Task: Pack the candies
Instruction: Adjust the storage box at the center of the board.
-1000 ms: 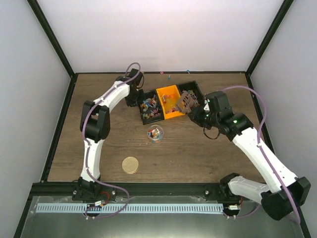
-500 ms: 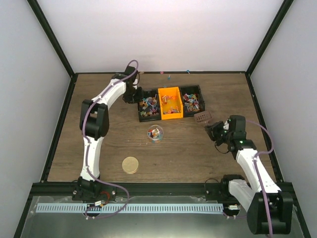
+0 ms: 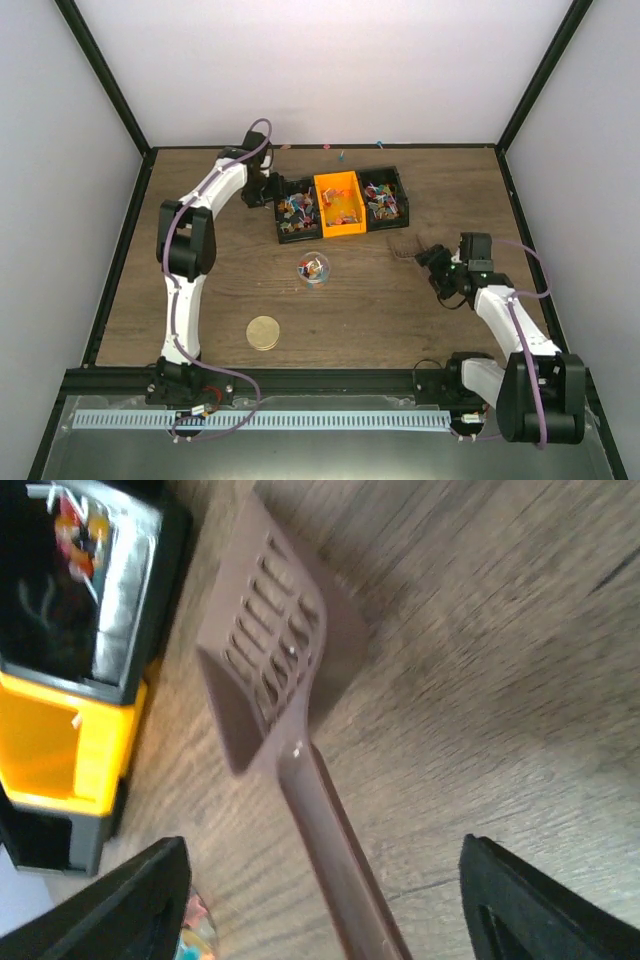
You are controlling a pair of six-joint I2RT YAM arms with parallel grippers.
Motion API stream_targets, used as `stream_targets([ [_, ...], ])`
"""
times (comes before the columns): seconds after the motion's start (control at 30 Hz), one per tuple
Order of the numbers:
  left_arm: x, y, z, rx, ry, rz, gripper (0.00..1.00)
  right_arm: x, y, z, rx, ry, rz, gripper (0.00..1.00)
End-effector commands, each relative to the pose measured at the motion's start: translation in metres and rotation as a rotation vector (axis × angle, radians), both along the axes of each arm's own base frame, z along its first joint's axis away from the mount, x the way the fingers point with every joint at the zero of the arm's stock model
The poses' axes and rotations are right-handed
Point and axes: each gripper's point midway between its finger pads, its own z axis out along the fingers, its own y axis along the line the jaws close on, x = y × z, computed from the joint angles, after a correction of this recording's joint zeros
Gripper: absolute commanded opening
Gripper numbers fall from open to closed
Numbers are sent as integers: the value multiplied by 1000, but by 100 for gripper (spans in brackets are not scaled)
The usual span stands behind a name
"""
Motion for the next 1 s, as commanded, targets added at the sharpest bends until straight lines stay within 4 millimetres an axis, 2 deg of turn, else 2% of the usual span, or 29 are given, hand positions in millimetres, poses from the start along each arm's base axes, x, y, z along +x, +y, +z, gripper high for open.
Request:
stream_targets([
  [0.0, 4, 1, 38, -20, -82, 32, 77, 9, -24, 27, -183, -70, 1, 85],
  [0.1, 6, 1, 59, -29, -128, 43, 99, 12, -25, 38, -187, -107, 0, 98],
  [0.2, 4, 4, 86, -35, -193, 46, 100, 11, -20, 40, -170, -113, 24, 100],
  [0.3, -8, 11, 107, -36, -243, 66, 100, 10, -20, 39, -181, -109, 33, 100],
  [0.37, -24, 13, 111, -48, -236, 71, 100, 10, -21, 43, -196, -116, 49, 99],
  [0.47, -60, 16, 104, -31, -202, 62, 100, 20, -23, 67, -288, -186, 92, 95],
  [0.53, -91, 18, 91, -4, -171, 36, 100, 31, -28, 90, -354, -235, 98, 95],
  [0.6, -122, 17, 83, 16, -159, 10, 100, 40, -32, 102, -400, -253, 111, 94],
  [0.67, -156, 18, 76, 46, -146, -7, 100, 49, -29, 103, -398, -266, 126, 94],
  [0.77, -203, 11, 68, 61, -109, -27, 100, 61, -14, 88, -302, -252, 162, 95],
  [0.83, -234, 3, 57, 70, -64, -54, 100, 62, -2, 79, -210, -223, 176, 96],
  [0.97, -283, -2, 34, 102, 13, -68, 100, 60, 13, 83, -118, -278, 202, 96],
])
